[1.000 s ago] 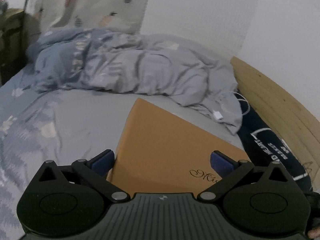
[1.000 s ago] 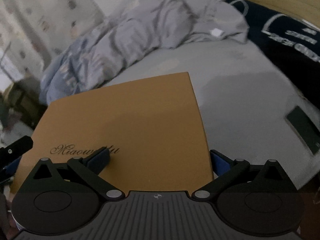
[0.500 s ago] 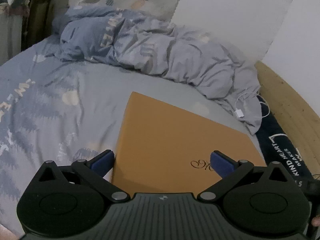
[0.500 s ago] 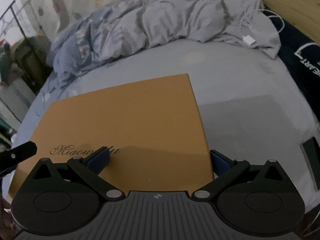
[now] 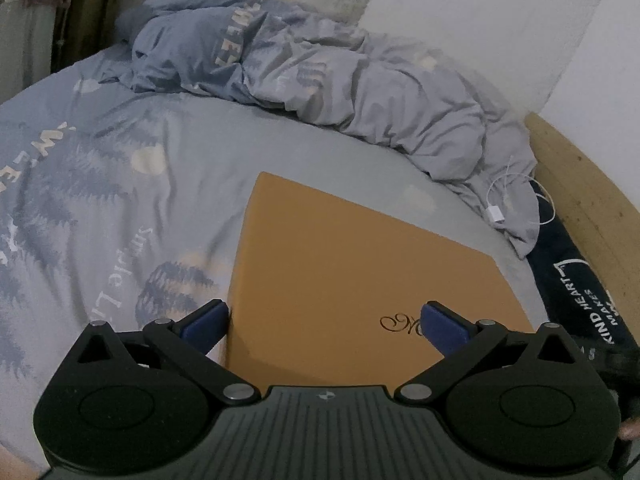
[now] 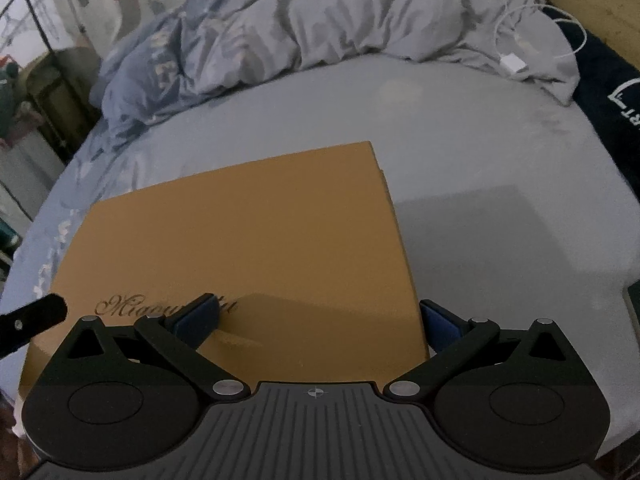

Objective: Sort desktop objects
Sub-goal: 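Lift the orange lid with both tools and carry it toward the box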

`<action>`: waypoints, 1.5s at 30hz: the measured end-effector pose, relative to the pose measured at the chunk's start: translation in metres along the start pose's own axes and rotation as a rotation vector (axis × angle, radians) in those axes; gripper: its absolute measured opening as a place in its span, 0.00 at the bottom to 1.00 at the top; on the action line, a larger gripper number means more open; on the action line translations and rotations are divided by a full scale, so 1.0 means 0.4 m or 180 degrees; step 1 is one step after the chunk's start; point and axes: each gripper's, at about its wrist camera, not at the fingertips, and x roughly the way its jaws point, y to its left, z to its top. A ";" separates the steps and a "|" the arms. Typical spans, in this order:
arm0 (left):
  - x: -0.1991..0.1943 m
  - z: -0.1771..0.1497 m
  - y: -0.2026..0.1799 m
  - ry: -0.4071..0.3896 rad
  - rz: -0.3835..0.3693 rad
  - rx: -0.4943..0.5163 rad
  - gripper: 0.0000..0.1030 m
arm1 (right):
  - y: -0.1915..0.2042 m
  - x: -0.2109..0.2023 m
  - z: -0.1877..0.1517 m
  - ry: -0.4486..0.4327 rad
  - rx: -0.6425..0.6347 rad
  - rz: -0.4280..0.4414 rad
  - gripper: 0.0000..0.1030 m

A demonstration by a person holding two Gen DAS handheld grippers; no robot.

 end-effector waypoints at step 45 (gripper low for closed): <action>0.062 -0.038 -0.010 0.0199 0.0191 0.0416 1.00 | 0.016 0.071 0.056 0.0192 -0.0244 -0.0020 1.00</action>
